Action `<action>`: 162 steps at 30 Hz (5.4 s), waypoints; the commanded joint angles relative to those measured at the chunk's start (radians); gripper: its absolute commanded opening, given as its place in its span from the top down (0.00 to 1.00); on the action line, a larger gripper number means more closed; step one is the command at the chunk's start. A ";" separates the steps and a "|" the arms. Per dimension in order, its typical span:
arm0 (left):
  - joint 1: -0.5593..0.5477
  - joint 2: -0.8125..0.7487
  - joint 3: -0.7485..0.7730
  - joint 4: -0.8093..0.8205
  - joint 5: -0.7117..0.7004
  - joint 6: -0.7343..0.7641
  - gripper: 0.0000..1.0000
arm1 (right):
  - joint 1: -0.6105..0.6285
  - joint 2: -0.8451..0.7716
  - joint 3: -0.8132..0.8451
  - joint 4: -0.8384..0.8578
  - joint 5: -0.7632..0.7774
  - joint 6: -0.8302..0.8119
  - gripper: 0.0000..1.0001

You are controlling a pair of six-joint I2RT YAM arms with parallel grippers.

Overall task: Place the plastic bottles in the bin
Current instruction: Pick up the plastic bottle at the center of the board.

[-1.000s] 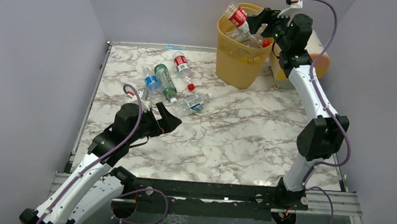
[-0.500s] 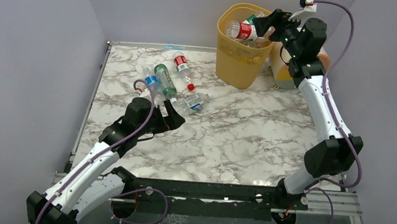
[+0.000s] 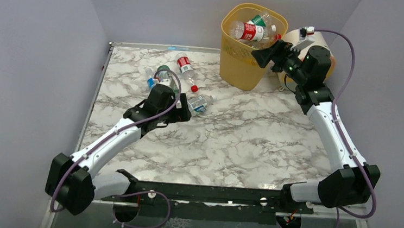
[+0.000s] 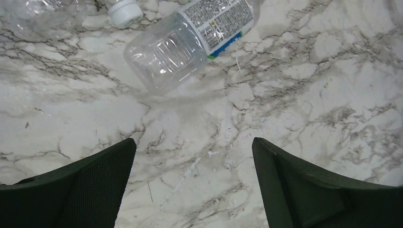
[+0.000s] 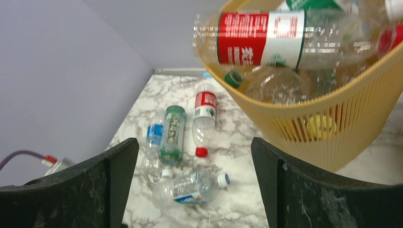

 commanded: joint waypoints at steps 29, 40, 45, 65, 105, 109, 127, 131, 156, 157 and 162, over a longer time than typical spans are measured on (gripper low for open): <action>-0.004 0.616 0.376 0.075 -0.119 0.248 0.04 | 0.000 -0.135 -0.269 -0.025 -0.089 0.017 0.09; -0.019 0.529 0.262 0.069 -0.046 0.177 0.05 | 0.001 -0.110 -0.279 -0.014 -0.109 0.014 0.09; -0.056 0.482 0.226 0.075 -0.035 0.150 0.05 | 0.001 -0.104 -0.302 -0.004 -0.117 0.019 0.09; -0.202 0.433 0.143 0.186 -0.082 0.104 0.05 | 0.001 -0.121 -0.445 0.012 -0.116 0.015 0.09; -0.201 0.508 0.157 0.236 -0.038 0.120 0.25 | 0.024 -0.047 -0.512 0.067 -0.088 0.050 0.09; -0.202 0.479 0.144 0.220 -0.042 0.121 0.30 | 0.027 -0.072 -0.523 0.065 -0.082 0.053 0.09; -0.202 0.295 0.087 0.150 -0.074 0.105 0.39 | 0.047 -0.123 -0.526 0.046 -0.094 0.070 0.09; -0.204 0.281 0.038 0.167 -0.076 0.094 0.39 | 0.055 -0.121 -0.533 0.049 -0.091 0.076 0.09; -0.219 0.358 -0.021 0.199 -0.169 0.099 0.26 | 0.113 -0.048 -0.533 0.090 -0.062 0.079 0.09; -0.220 0.361 -0.018 0.197 -0.171 0.101 0.25 | 0.115 -0.045 -0.531 0.092 -0.061 0.080 0.09; -0.222 0.369 -0.007 0.186 -0.186 0.108 0.19 | 0.122 -0.030 -0.532 0.100 -0.055 0.077 0.09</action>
